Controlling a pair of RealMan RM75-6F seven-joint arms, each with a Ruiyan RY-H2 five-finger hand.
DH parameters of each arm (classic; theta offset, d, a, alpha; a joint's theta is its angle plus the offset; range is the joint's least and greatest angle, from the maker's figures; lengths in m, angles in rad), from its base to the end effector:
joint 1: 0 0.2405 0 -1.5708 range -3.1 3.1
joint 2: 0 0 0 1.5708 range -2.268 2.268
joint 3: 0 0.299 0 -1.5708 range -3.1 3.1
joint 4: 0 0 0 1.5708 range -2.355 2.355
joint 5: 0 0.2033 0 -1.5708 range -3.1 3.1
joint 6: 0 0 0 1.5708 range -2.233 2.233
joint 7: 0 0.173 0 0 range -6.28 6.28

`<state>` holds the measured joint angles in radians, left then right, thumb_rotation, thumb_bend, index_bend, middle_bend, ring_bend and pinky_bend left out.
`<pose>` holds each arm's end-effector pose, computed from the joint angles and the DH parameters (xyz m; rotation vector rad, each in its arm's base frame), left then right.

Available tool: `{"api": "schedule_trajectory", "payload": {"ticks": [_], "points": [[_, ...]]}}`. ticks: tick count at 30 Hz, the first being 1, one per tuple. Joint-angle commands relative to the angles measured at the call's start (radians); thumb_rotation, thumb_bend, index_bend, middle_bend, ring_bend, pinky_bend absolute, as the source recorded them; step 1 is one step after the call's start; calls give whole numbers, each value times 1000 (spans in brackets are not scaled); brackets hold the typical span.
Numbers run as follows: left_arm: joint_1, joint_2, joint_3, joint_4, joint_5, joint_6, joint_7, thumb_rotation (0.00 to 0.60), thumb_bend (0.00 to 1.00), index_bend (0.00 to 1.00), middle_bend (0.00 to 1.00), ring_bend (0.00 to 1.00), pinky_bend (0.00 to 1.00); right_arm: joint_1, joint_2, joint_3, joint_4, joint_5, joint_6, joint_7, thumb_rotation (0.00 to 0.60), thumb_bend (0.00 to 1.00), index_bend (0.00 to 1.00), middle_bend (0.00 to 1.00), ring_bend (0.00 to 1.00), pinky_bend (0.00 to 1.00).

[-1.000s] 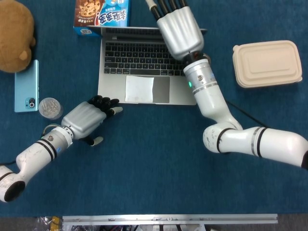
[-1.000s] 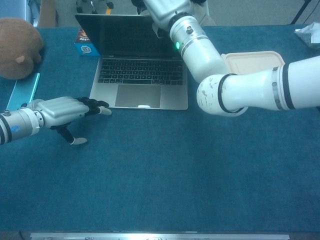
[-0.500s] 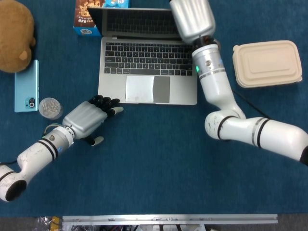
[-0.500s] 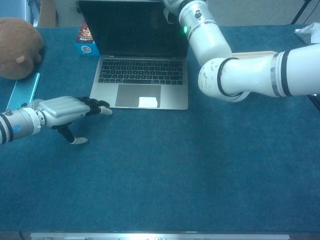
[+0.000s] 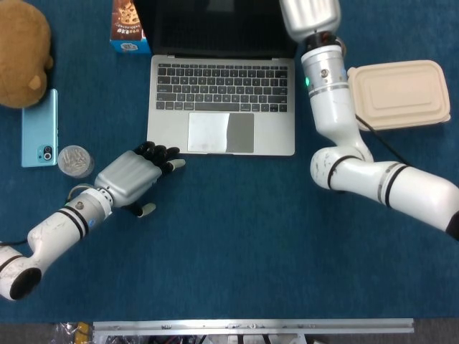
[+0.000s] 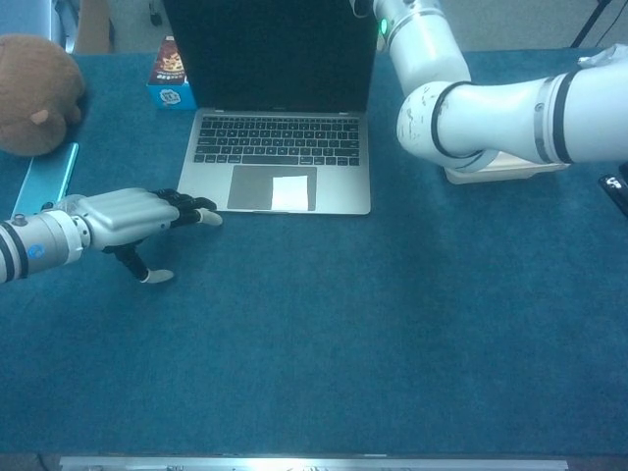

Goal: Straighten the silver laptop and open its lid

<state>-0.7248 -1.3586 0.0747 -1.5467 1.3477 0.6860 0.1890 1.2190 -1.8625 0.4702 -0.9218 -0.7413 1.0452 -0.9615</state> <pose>-0.2427 0.3237 -0.0255 -2.3125 -0.9762 -0.5166 -0.0211 -0.5350 -0.0177 1.5541 -0.4239 0.7350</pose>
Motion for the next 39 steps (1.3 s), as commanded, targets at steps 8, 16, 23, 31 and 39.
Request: {"api": "schedule_trajectory", "payload": {"ticks": [8, 16, 23, 31, 39], "points": [[-6, 8, 1, -10, -17, -1, 27, 543, 314, 0, 0, 0, 0, 3, 7, -4, 34, -1, -14, 17, 600, 387, 0, 19, 0, 30], [6, 68, -9, -72, -33, 46, 47, 537, 314, 0, 0, 0, 0, -36, 79, -3, -159, -32, 19, 71, 600, 387, 0, 19, 0, 30], [44, 163, -16, -161, -48, 127, 53, 548, 314, 0, 0, 0, 0, -110, 201, -30, -397, -58, 92, 71, 600, 386, 0, 19, 0, 30], [137, 268, -28, -237, -62, 286, 16, 600, 314, 0, 0, 0, 0, -260, 381, -81, -659, -85, 206, 110, 600, 387, 0, 19, 0, 30], [270, 310, -40, -248, -32, 502, -33, 600, 314, 0, 0, 0, 0, -427, 570, -165, -883, -161, 332, 150, 600, 387, 0, 19, 0, 30]]}}
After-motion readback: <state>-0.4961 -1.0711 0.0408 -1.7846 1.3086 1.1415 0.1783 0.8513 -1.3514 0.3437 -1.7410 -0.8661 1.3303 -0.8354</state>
